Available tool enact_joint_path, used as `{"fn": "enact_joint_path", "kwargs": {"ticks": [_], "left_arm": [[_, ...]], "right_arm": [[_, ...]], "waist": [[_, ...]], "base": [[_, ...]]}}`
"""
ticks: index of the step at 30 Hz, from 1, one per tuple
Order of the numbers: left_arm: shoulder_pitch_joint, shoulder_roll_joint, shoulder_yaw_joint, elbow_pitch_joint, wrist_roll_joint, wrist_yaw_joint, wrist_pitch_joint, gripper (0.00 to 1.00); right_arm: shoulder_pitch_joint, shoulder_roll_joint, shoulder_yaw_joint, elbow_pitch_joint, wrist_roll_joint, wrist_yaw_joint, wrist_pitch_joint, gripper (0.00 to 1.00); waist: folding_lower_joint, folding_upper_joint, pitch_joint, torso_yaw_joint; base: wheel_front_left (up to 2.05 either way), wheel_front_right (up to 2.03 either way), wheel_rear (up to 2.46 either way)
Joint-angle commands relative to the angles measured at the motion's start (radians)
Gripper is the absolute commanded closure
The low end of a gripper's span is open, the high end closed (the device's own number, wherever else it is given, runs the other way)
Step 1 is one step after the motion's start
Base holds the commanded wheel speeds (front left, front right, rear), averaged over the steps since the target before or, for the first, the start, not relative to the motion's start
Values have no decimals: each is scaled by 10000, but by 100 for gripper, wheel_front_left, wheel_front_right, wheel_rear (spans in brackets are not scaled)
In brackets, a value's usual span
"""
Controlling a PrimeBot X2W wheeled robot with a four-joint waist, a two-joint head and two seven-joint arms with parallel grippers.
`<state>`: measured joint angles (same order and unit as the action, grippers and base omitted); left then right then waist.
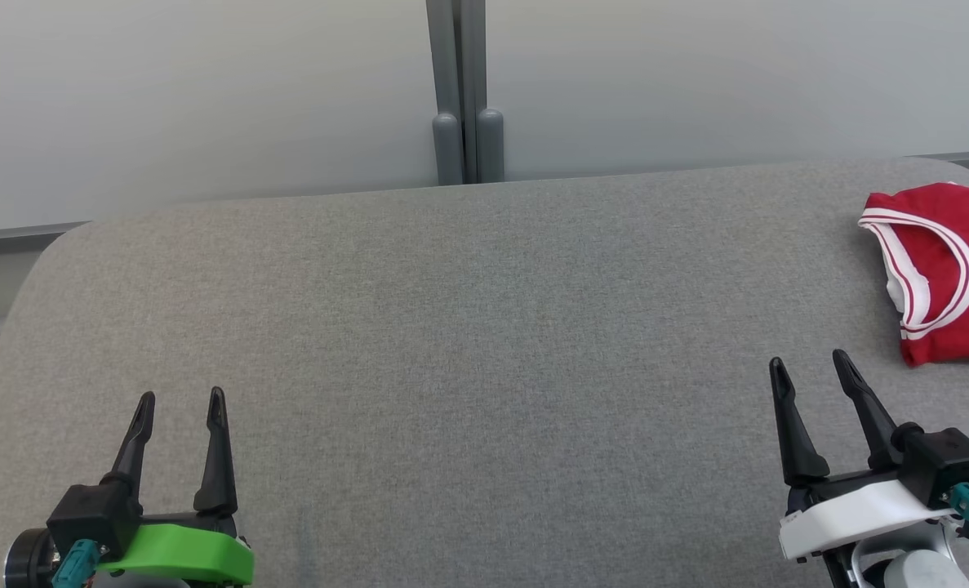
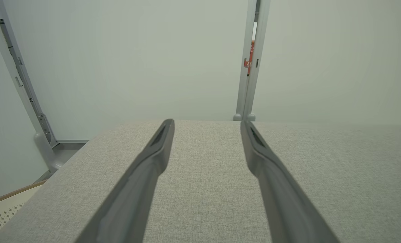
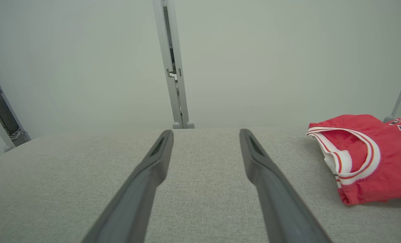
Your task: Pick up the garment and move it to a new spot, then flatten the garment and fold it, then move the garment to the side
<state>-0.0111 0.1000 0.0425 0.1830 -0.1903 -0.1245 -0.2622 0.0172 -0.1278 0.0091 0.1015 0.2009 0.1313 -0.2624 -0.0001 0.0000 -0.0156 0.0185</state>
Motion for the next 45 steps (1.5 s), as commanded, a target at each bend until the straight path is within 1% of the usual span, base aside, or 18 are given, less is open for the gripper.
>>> {"fn": "enact_joint_path", "kwargs": {"ticks": [1, 12, 13, 17, 29, 45], "left_arm": [[13, -23, 52, 36, -9, -51, -24, 0], [-56, -50, 72, 162, -114, -62, -24, 0], [-9, -31, 38, 159, -73, -27, -2, 100], [99, -154, 9, 504, -82, -27, 62, 100], [-114, -205, 157, 544, -2324, -32, 681, 100], [-313, -267, 266, 532, -4885, -40, 1323, 100]], "right_arm": [[129, 16, 22, 0, -18, -10, -27, 0], [83, 51, 80, 114, 74, -8, -27, 0], [1, 48, 71, 96, 6, -2, 0, 100], [127, 148, 102, 426, 9, 0, 16, 100], [-103, 209, -61, 571, 2304, -1, 570, 100], [-375, 292, -267, 746, 4876, -1, 1216, 100]], "waist": [[1, 0, 3, -7], [1, 0, -14, -81], [1, 0, -16, -82], [1, 0, -18, -86], [1, 0, 1, -95], [1, 0, 27, -108]], "base": [[0, 0, 0], [0, 0, 0], [0, 0, 0], [0, 0, 0], [0, 0, 0], [0, 0, 0]]}}
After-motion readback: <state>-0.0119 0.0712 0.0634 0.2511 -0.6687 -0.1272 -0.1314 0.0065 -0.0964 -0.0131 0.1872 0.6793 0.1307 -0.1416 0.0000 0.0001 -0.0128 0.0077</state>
